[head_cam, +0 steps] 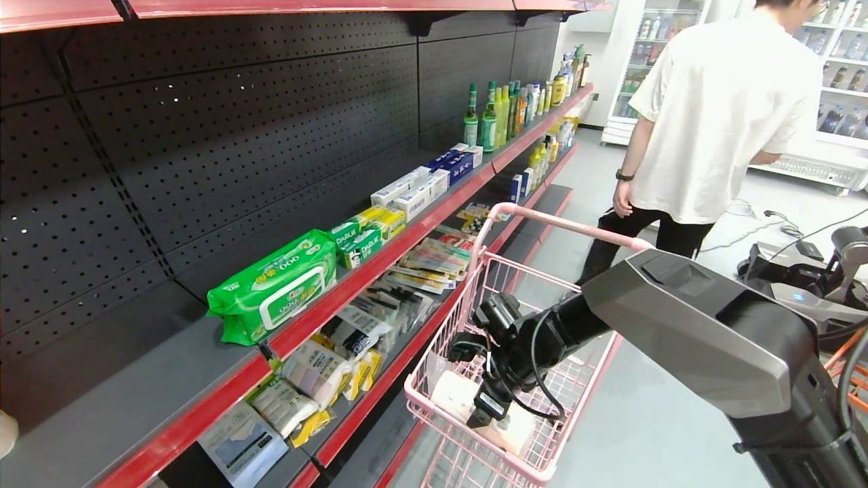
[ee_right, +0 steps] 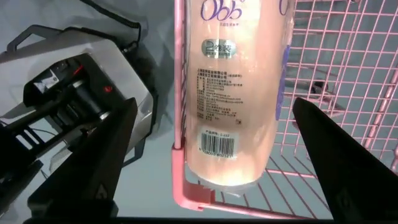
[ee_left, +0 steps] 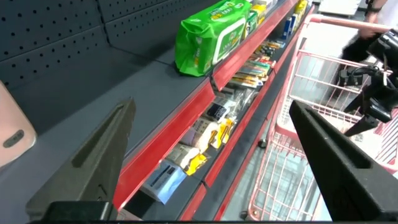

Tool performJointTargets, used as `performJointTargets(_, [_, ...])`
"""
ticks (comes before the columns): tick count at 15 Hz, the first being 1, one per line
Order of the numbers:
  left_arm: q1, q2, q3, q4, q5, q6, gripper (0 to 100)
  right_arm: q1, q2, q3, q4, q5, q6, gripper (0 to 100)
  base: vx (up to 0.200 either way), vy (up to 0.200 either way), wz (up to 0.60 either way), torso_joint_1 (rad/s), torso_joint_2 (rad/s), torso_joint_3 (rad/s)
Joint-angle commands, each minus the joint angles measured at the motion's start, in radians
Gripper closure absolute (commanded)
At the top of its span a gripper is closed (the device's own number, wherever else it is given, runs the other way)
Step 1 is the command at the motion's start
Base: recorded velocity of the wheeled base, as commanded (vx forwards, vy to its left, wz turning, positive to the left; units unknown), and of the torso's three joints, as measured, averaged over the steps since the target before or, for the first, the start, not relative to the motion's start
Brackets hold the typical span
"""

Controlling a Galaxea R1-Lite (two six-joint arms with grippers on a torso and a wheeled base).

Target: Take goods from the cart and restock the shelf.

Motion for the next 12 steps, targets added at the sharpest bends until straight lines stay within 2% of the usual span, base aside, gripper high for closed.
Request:
performJointTargets(1, [0.000,0.001,0.000,-0.001,0.000,0.000,0,0.004,-0.003,-0.002,0.000,0.001,0.000,0,0.000,0.000,0.00,-0.100,0.24,0.124])
performJointTargets(6, [0.000,0.001,0.000,-0.001,0.000,0.001,0,0.007,0.016,-0.042,0.001,-0.001,-0.016,0,0.000,0.000,0.00,-0.136,0.29,0.160])
performJointTargets(12, [0.000,0.001,0.000,-0.001,0.002,0.001,0,-0.013,0.029,-0.122,0.064,-0.001,-0.030,0,0.000,0.000,0.00,-0.134,0.31,0.170])
